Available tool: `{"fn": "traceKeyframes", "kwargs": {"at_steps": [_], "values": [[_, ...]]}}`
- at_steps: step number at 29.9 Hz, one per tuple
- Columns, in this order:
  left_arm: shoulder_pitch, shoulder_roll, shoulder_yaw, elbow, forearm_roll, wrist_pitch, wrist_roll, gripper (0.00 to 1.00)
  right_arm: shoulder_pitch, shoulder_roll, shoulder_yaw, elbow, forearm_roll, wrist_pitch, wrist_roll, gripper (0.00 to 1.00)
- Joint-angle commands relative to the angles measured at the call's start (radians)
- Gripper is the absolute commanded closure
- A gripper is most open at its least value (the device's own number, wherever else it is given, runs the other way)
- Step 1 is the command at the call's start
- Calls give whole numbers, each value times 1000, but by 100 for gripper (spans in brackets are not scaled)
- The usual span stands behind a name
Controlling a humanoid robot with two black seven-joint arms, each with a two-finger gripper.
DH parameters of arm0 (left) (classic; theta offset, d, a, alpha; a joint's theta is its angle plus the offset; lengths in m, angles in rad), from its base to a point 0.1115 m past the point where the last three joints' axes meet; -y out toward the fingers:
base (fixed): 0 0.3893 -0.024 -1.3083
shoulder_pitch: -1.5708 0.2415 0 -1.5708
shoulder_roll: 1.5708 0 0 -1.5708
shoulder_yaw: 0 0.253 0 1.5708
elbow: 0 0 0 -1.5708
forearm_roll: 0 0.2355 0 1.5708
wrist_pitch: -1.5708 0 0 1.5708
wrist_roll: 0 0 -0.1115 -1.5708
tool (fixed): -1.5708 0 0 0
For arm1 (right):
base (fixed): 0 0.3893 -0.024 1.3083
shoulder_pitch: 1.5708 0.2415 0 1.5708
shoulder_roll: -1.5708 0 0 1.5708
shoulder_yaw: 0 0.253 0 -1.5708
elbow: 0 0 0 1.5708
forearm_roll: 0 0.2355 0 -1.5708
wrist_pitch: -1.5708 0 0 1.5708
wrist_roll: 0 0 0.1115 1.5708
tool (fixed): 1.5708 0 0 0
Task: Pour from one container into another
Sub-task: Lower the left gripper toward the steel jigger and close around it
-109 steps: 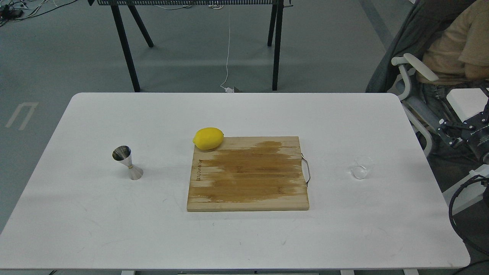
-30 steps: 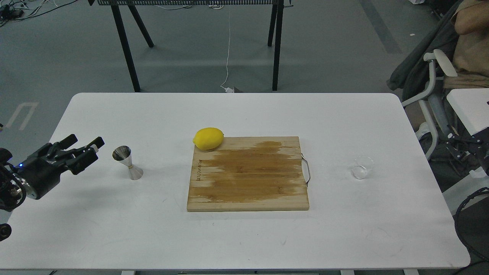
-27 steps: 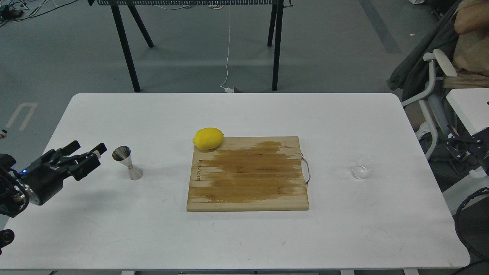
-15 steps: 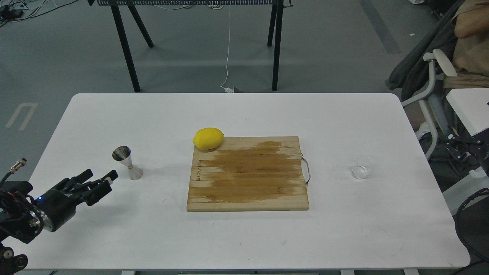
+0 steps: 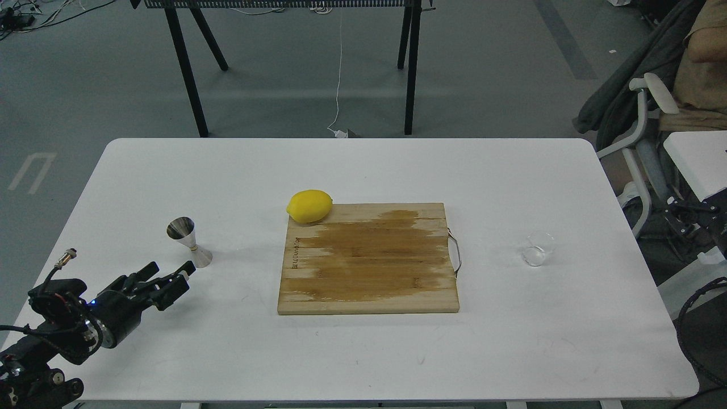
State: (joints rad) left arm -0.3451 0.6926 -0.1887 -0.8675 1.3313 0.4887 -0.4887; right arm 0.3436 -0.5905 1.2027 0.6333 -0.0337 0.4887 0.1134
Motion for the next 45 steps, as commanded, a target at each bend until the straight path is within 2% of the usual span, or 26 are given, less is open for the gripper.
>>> {"fn": "traceKeyframes", "kwargs": {"at_steps": [1, 25, 37, 45], "values": [[-6, -15, -9, 42, -1, 0, 0, 3, 0, 0, 0, 0, 0, 0, 0, 1], [-87, -162, -9, 163, -9, 0, 0, 5, 3, 0, 4, 0, 0, 0, 0, 1], [-146, -260, 2, 315, -7, 0, 0, 17, 3, -2, 5, 0, 2, 0, 0, 1], [-144, -262, 3, 331, -4, 0, 0, 31, 2, -2, 5, 0, 2, 0, 0, 1]]}}
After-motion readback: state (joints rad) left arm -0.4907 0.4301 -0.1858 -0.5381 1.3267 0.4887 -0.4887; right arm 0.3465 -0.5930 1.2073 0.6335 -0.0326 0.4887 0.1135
